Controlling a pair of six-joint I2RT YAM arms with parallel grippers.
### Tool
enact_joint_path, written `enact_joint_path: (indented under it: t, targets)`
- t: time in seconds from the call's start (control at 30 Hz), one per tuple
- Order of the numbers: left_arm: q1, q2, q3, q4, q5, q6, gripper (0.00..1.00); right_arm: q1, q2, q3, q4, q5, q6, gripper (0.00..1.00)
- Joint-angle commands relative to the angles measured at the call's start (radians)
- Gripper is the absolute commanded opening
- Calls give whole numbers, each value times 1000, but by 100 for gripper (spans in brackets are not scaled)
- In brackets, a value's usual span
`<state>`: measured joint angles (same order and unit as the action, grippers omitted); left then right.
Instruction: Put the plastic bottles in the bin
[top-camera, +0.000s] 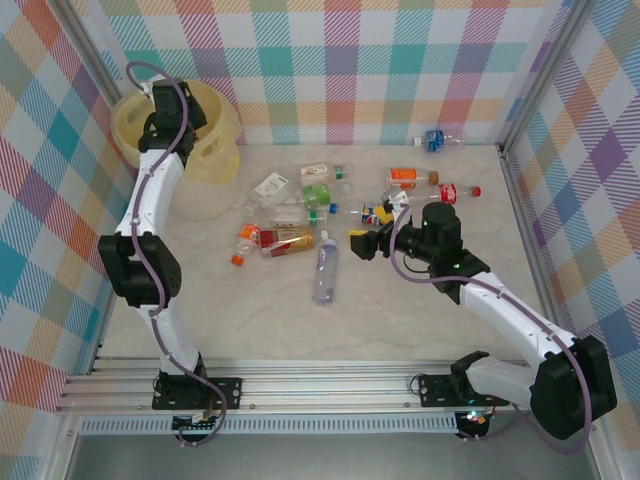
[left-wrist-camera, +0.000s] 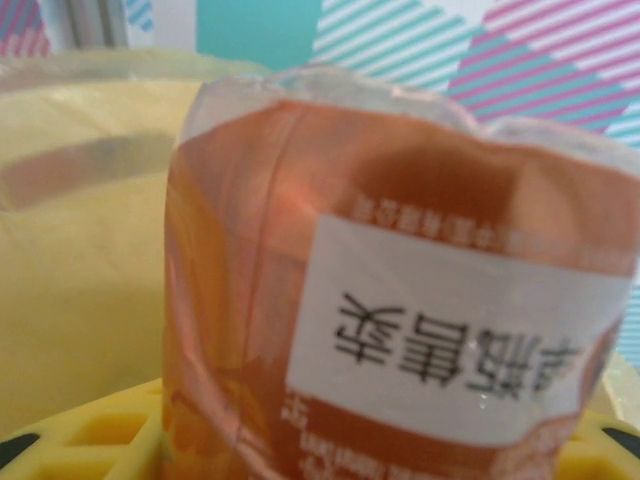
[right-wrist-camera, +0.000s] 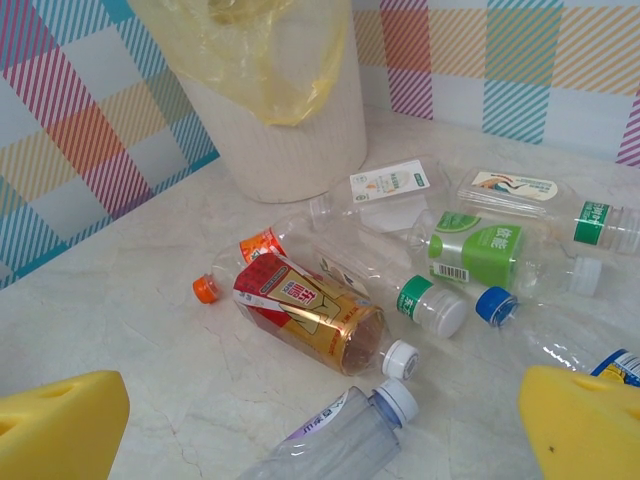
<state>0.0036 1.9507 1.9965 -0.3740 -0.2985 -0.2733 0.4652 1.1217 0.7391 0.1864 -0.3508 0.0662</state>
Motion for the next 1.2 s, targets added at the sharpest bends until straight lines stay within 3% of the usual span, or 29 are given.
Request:
enact_joint_path:
  t: [0.0, 0.37, 0.77, 1.17]
  targets:
    - [5, 36, 49, -67, 68, 3, 53, 6, -7, 39, -18, -29, 0, 100]
    - [5, 97, 73, -59, 233, 78, 60, 7, 11, 44, -36, -42, 2, 100]
    - [7, 82, 122, -98, 207, 93, 72, 7, 10, 43, -44, -36, 2, 100]
    - [8, -39, 129, -167, 208, 119, 81, 7, 0, 29, -32, -12, 0, 100]
